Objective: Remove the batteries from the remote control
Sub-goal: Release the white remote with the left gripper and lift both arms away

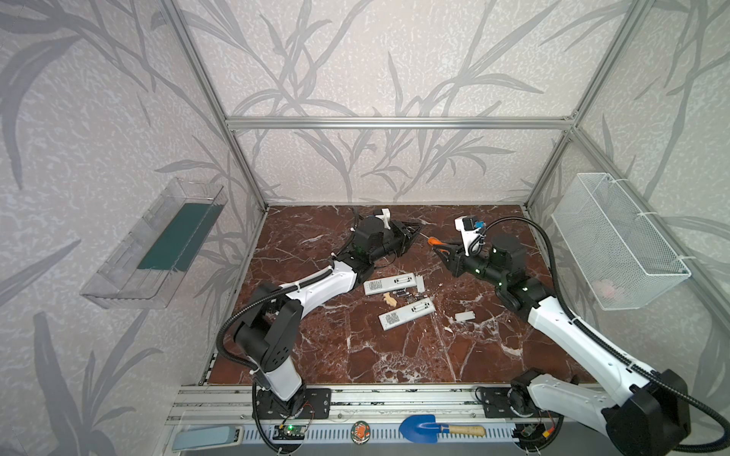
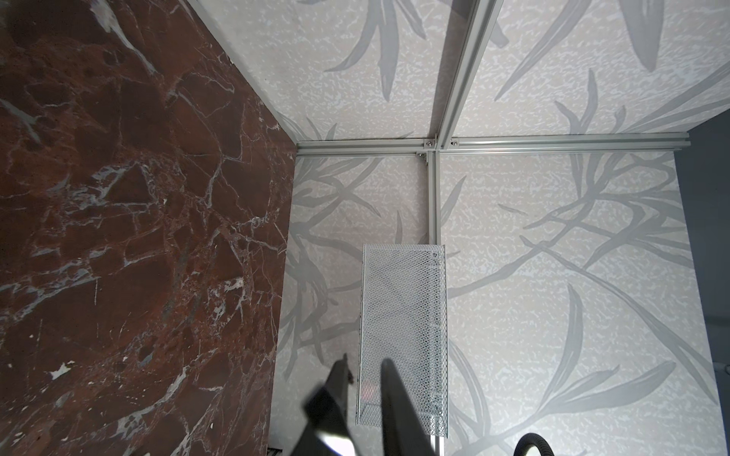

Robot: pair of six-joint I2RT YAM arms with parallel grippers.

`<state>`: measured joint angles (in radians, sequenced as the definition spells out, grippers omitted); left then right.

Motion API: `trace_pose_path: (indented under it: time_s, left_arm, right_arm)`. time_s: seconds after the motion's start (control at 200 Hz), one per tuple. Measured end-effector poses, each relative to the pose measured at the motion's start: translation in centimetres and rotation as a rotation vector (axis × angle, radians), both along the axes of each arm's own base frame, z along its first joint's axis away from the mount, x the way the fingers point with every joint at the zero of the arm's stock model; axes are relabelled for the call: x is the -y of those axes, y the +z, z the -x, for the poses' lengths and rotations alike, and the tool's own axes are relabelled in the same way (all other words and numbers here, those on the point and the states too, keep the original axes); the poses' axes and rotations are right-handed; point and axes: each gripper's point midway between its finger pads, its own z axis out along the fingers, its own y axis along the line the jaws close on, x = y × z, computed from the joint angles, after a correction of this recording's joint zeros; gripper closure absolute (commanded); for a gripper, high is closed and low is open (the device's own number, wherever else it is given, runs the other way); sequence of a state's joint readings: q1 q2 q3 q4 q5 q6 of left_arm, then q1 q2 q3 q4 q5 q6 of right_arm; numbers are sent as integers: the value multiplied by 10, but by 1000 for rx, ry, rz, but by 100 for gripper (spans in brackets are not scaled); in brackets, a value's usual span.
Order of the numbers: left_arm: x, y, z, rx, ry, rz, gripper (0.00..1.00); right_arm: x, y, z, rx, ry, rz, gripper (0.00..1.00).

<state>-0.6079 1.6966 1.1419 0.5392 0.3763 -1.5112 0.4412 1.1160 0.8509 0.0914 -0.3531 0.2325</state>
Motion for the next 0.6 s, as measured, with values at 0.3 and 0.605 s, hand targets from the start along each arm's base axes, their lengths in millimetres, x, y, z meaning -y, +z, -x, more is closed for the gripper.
trace_pose_path:
  time_s: [0.3,0.605]
  left_arm:
    - [0,6,-3,-16,3,50,100]
    - [-1,-16,1,-15,-87,-113,100]
  right_arm:
    - [1,-9,1,-20,-5,9,42]
    - [25,-4,3,-149,-64,50,21]
